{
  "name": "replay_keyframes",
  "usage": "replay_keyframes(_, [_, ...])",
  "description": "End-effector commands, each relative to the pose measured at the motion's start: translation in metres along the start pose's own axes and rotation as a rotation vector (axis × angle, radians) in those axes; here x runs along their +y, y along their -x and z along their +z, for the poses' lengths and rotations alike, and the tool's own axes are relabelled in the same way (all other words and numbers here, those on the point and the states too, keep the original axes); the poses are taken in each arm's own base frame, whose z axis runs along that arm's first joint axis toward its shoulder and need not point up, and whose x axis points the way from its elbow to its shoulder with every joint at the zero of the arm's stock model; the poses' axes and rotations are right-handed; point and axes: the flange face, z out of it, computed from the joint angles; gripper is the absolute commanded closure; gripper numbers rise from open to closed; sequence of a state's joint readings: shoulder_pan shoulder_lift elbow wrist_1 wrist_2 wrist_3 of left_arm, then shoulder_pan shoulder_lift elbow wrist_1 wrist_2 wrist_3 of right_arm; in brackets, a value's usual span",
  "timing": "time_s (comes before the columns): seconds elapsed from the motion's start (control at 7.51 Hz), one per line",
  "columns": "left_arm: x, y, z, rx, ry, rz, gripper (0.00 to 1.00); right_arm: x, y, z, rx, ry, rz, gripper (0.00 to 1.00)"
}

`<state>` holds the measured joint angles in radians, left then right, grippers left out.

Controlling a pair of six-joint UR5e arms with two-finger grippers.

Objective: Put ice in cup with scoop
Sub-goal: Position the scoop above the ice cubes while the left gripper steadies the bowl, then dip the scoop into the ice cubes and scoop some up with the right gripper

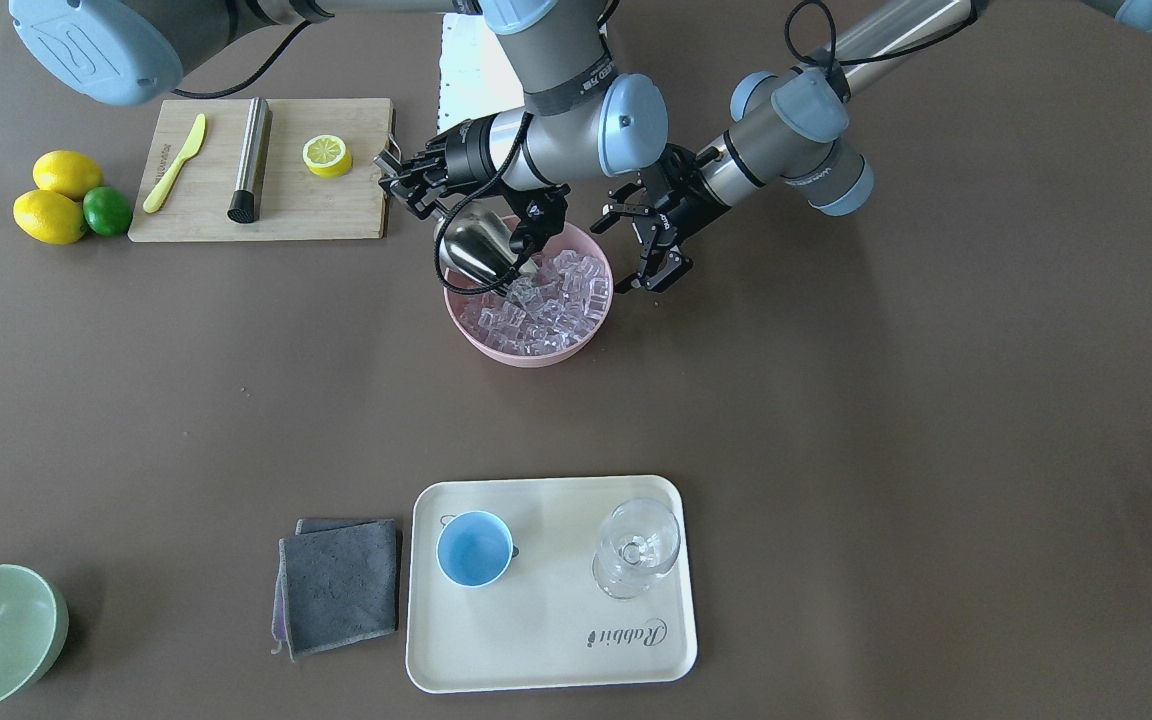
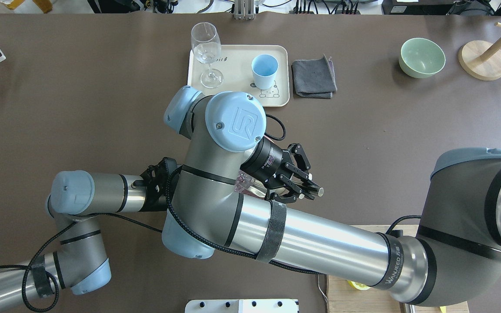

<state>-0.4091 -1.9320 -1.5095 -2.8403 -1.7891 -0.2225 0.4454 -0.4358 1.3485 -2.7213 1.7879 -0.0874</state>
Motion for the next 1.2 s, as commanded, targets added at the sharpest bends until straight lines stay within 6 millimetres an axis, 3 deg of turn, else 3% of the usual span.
replay_keyframes(0.0, [0.004, -0.011, 0.006, -0.023, -0.013, 0.0, 0.02, -0.009, -0.002, 0.004, 0.004, -0.034, -0.007, 1.0])
replay_keyframes(0.4, [0.004, -0.008, 0.005, -0.043, -0.017, -0.002, 0.02, -0.009, -0.007, 0.019, 0.03, -0.069, -0.015, 1.0])
replay_keyframes(0.8, [0.004, -0.006, 0.004, -0.067, -0.021, -0.002, 0.02, 0.024, -0.008, 0.035, 0.042, -0.168, -0.037, 1.0])
replay_keyframes(1.06, [0.003, -0.004, 0.004, -0.07, -0.02, 0.001, 0.02, 0.029, -0.012, 0.055, 0.046, -0.262, -0.053, 1.0])
